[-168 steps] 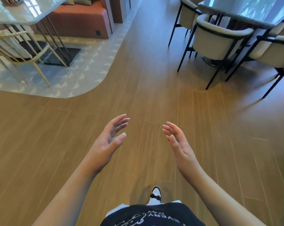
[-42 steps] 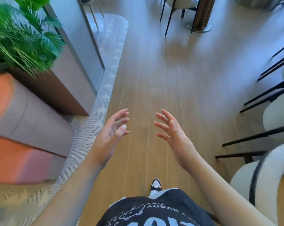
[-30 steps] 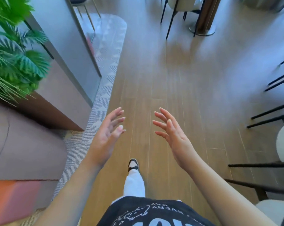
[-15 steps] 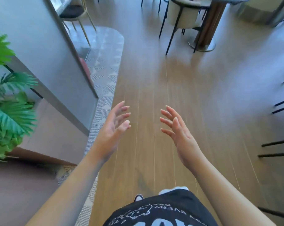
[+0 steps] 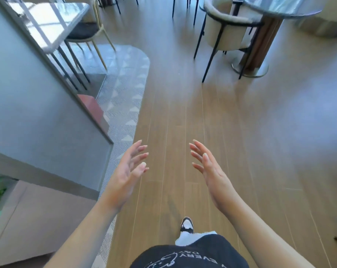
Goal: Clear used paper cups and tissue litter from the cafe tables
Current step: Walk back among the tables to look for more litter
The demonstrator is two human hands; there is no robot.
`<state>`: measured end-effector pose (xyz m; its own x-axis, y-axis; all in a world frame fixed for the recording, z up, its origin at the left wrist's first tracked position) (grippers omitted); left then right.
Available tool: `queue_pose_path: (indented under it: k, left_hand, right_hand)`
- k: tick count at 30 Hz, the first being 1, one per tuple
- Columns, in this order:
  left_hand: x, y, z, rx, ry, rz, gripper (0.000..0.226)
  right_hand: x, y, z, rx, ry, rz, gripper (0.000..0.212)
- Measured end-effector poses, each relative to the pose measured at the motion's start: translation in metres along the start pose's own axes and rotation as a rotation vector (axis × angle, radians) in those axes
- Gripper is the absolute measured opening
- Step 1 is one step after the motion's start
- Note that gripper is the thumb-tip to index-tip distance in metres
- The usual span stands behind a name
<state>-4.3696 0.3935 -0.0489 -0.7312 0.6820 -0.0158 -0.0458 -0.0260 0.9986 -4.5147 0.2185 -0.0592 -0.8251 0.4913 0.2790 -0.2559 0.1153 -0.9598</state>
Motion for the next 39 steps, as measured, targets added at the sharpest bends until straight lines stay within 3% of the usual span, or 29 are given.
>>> queue_pose_path:
  k: [13, 18, 27, 39]
  left_hand:
    - [-0.251, 0.0, 0.035, 0.09, 0.095, -0.012, 0.064]
    - [-0.36, -0.019, 0.069, 0.109, 0.054, -0.003, 0.071]
    - [-0.566, 0.002, 0.108, 0.074, -0.013, -0.049, 0.062]
    - [-0.807, -0.034, 0.13, 0.047, 0.059, 0.031, 0.067]
  right_hand:
    - [-0.247, -0.074, -0.002, 0.017, -0.133, -0.01, 0.049]
    - [-0.352, -0.089, -0.016, 0.06, -0.126, -0.046, 0.05]
    - [-0.53, -0.166, -0.004, 0.082, -0.048, 0.003, 0.051]
    - [-0.789, -0.215, 0.035, 0.02, -0.111, -0.021, 0.05]
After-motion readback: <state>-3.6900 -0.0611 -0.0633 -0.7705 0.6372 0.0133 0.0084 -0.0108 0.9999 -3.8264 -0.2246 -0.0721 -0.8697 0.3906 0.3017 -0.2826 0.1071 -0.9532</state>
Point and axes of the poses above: each hand's wrist, its own x-axis away from the middle knuckle, its own z-axis out of the back of the hand, y = z × x, the point moved 10 cm from there along -x, towards the middle knuckle, and after that the axes turned 6 degrees about -z, right-handed, at the moved point
